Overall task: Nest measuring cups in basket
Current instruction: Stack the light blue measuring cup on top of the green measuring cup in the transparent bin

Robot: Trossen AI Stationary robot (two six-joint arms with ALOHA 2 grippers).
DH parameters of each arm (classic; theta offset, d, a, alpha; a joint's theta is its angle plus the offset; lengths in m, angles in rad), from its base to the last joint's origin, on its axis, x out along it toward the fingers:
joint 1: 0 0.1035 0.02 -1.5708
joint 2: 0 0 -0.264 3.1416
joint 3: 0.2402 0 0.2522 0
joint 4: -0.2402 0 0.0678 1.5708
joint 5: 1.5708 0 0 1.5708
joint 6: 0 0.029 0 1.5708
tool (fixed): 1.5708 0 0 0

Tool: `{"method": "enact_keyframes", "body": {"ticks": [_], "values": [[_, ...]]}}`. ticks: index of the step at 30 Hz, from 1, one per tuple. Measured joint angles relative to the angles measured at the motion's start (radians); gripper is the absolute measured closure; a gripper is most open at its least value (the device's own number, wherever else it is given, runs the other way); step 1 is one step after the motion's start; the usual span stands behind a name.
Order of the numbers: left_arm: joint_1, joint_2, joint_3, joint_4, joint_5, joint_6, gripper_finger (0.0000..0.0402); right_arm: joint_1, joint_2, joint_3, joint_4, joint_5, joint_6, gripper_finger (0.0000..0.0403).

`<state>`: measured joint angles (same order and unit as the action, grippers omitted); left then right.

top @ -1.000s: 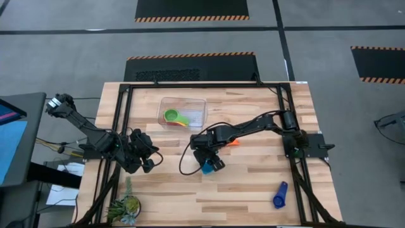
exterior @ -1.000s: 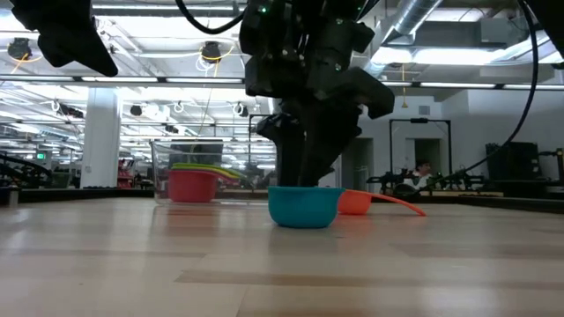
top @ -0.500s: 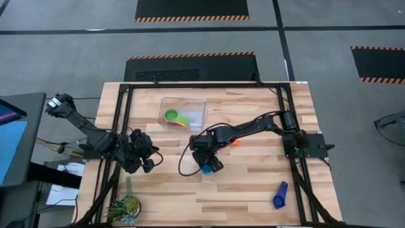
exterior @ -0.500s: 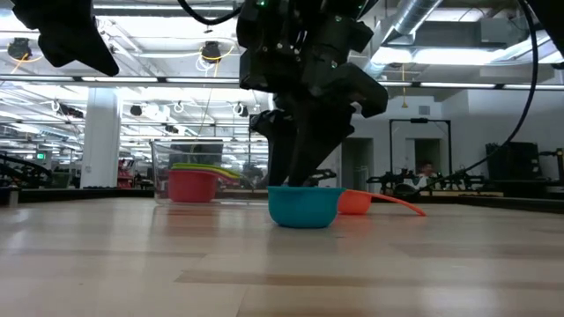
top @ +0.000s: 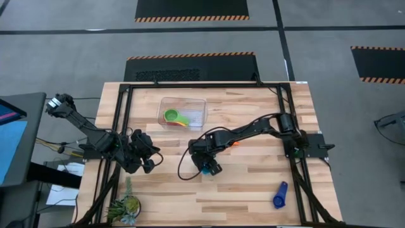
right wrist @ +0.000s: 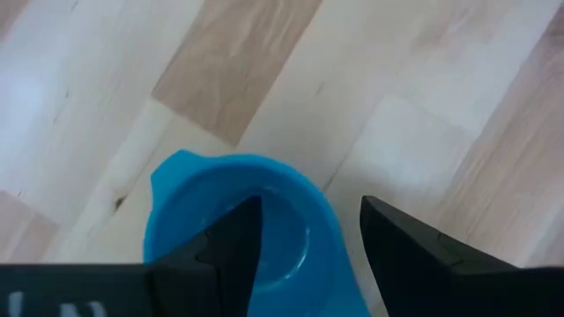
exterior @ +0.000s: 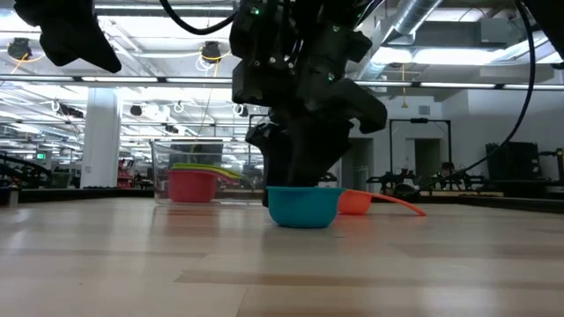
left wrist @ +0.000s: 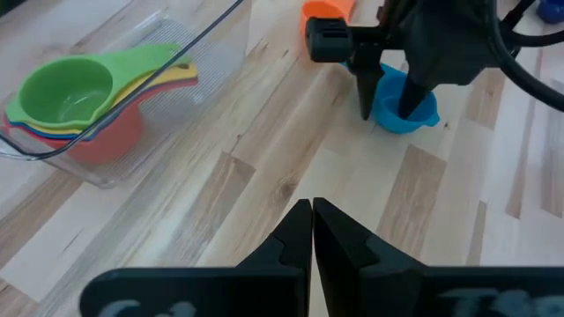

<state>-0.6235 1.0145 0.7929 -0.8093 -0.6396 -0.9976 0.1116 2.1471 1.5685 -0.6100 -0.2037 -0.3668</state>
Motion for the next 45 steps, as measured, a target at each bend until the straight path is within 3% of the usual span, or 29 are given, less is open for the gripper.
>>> {"method": "enact_keyframes", "body": {"ticks": [4,7,10,13,15,22,32,37,45], "values": [[0.000,0.000,0.000,0.000,0.000,0.002,0.0401,-0.002,0.000,0.000,0.002,0.025,0.001,0.0194],[0.000,0.000,0.000,0.000,0.000,0.003,0.0401,-0.002,0.000,0.000,0.012,0.054,0.020,0.0221],[0.000,0.000,0.000,0.000,0.000,0.010,0.0401,-0.003,0.000,0.000,0.018,0.066,0.072,0.0277],[0.000,0.000,0.000,-0.001,0.000,0.010,0.0401,-0.008,0.000,0.000,0.021,0.077,0.145,0.0359],[0.000,0.000,0.000,-0.001,0.000,0.014,0.0401,-0.010,-0.001,0.002,0.024,0.077,0.179,0.0384],[0.000,0.000,0.000,-0.002,0.002,0.048,0.0401,-0.036,-0.076,0.093,-0.022,0.113,0.273,0.0394],[0.000,0.000,0.000,-0.003,0.037,0.070,0.0402,-0.123,-0.210,0.247,0.114,0.346,0.410,0.0394],[0.000,0.000,0.000,-0.003,0.052,0.098,0.0401,-0.209,-0.191,0.284,0.272,0.337,0.498,0.0394],[0.000,0.000,0.000,-0.005,0.051,0.121,0.0401,-0.287,-0.057,0.370,0.344,0.302,0.545,0.0396]]}}
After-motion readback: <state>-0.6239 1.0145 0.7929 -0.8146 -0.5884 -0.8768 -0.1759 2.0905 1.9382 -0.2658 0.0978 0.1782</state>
